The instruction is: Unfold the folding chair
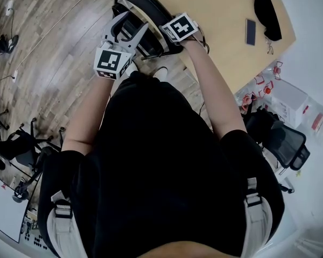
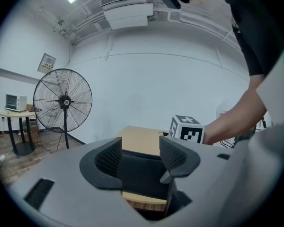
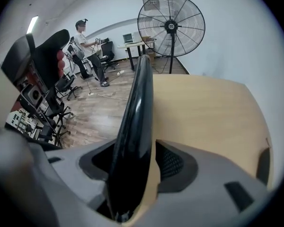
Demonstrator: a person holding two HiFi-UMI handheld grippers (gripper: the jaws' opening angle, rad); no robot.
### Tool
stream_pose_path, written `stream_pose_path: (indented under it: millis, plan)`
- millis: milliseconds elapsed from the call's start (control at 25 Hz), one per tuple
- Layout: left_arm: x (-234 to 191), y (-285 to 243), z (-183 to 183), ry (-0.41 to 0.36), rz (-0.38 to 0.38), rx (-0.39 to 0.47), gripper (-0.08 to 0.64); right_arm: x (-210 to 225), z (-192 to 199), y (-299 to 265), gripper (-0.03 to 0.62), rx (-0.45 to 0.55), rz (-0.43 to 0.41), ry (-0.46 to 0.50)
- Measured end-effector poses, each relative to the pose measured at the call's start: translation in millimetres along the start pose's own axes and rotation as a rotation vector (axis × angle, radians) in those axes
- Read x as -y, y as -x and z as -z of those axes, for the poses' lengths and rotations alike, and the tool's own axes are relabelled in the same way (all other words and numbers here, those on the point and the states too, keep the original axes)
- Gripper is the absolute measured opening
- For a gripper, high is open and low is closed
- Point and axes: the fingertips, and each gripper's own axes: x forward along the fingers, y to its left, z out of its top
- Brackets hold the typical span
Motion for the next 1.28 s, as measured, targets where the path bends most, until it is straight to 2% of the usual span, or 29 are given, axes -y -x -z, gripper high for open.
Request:
stream_pose_path:
  millis: [120, 240, 280, 680, 1080, 1280]
  plan:
    - [-3, 1, 1, 0.004, -0.008, -0.001, 0.242, -3, 0, -3, 0.203, -0.009, -0.022, -0.01]
    - [-7, 3, 5, 0.002, -0.02, -0.009, 0.242, -11, 0, -5, 0.098, -0.028, -0.038, -0.008]
    - [-8, 3, 5, 0.001, -0.026, -0.012, 0.242, -11, 0, -7, 0.087, -0.032, -0.036, -0.013]
    - [-5, 23, 12, 0.005, -0.1, -0.028, 0.239, -12, 2, -5, 0.067, -0.038, -0.039, -0.064]
    - [-1, 61, 18, 0.007, -0.184, -0.026, 0.236, -47, -6, -1, 0.067, 0.0, -0.051, -0.004]
    - [1, 82, 28, 0.017, -0.232, -0.032, 0.235, -63, -3, -1, 0.067, -0.015, -0.025, 0.014]
